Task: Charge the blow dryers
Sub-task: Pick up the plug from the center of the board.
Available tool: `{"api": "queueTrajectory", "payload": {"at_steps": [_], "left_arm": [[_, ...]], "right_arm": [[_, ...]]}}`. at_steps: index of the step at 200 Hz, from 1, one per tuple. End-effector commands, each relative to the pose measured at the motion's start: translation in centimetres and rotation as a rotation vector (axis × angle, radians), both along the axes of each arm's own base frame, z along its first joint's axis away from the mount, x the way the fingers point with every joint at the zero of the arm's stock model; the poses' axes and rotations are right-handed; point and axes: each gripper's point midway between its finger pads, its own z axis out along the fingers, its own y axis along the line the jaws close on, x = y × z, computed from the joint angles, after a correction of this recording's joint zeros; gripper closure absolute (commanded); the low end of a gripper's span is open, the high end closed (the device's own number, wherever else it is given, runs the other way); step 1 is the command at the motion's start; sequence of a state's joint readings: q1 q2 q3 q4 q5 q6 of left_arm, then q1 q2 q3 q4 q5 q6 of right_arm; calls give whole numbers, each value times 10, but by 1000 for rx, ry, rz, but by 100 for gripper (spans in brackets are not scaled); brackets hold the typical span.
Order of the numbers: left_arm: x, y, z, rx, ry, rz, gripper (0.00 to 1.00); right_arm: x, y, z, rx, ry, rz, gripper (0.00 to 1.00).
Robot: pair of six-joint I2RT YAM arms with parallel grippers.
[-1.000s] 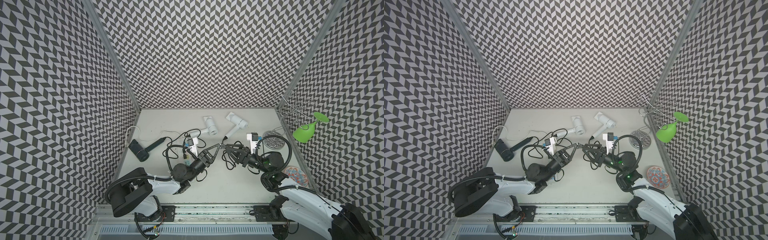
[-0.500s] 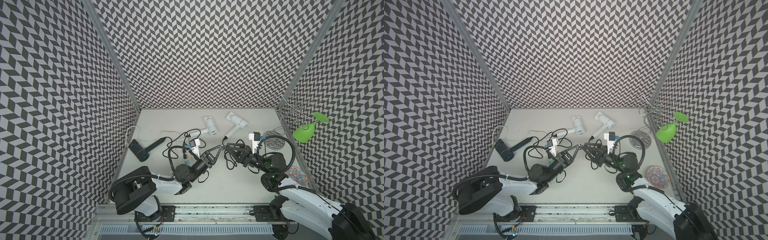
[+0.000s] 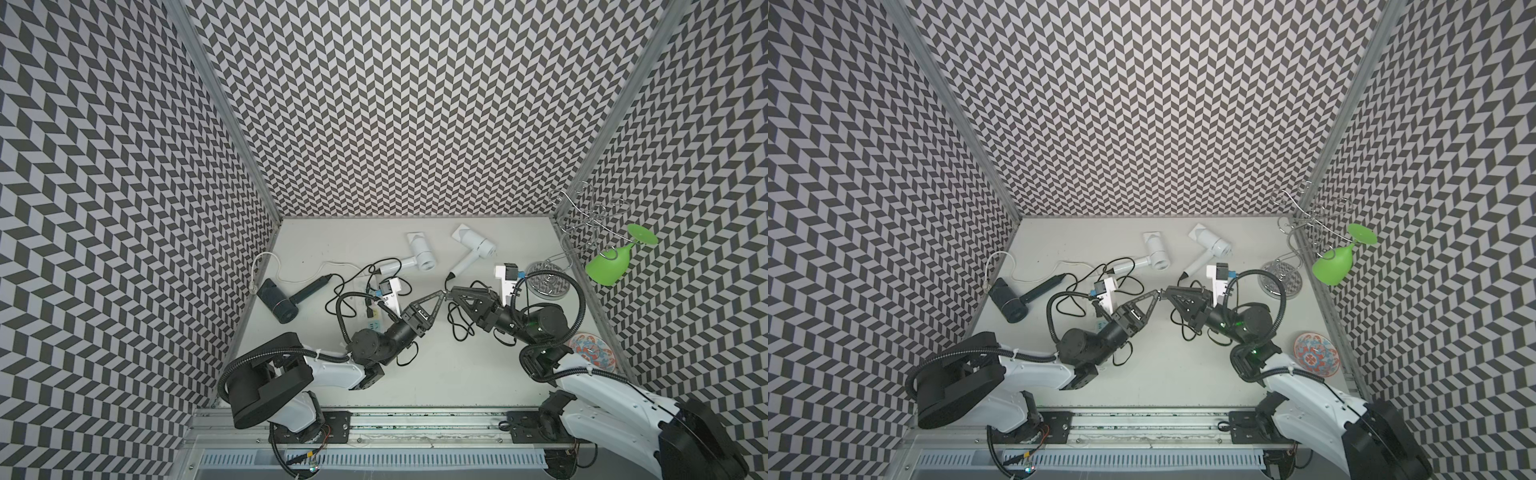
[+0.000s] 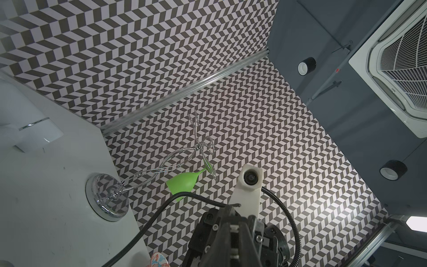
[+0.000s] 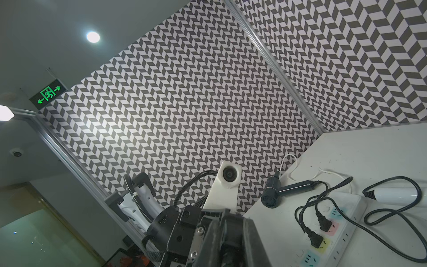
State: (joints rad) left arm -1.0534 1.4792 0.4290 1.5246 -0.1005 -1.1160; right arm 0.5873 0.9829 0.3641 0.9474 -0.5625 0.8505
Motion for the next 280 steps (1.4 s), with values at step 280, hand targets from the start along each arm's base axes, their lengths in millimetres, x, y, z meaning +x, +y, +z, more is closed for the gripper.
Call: {"api": "queueTrajectory", "payload": {"at_steps": [280], "left_arm": [[-27, 36, 41, -125, -169, 53, 100]], "right_arm": [[-22, 11, 11, 41, -27, 131, 73]]}}
